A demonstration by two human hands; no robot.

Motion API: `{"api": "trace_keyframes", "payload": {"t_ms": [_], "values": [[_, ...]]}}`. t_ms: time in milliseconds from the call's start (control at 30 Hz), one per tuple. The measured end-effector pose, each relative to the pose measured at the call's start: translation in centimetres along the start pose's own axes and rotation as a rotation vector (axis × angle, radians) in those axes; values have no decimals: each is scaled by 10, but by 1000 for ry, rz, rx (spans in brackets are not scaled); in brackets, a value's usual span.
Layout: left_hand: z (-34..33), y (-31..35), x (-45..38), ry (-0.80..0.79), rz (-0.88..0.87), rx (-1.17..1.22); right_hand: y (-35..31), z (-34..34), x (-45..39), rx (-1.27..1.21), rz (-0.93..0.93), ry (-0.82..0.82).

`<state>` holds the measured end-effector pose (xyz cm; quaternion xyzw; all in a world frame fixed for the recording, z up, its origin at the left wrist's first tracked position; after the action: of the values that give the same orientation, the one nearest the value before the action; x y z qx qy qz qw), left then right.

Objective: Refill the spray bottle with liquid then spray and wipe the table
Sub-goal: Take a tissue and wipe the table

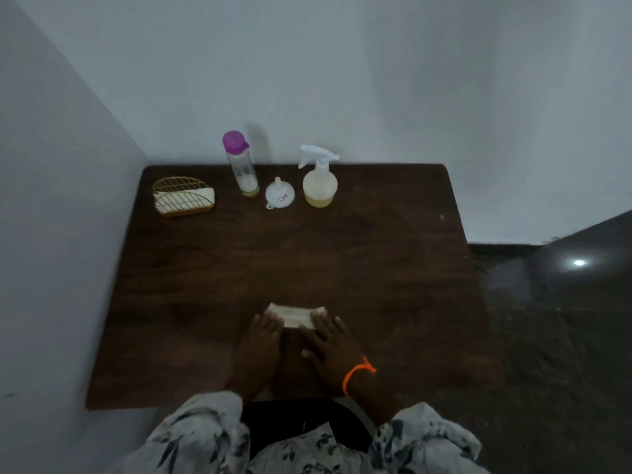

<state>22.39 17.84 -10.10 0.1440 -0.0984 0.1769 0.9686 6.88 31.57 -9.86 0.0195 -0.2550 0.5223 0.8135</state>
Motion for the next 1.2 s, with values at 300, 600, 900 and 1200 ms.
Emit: {"api": "trace_keyframes", "payload": {"t_ms": [300, 600, 900, 1200], "values": [[-24, 42, 63, 128, -11, 179, 14, -13, 42, -9, 3, -27], [11, 61, 27, 238, 557, 745, 6, 30, 20, -366, -335, -6], [20, 72, 22, 264, 661, 867, -34, 23, 3, -728, -429, -118], [17, 47, 10, 213, 890, 1143, -53, 7, -21, -1357, -614, -380]]}}
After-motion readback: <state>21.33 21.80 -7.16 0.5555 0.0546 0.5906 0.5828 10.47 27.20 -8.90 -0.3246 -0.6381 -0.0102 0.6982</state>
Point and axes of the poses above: each hand's wrist, its own x-axis away from the middle knuckle, its own z-axis out of the back of the hand, y = z × x, the point moved 2 cm from there along -x, towards the middle knuckle, and after that the axes turned 11 degrees about -z, right-handed, at the moved point
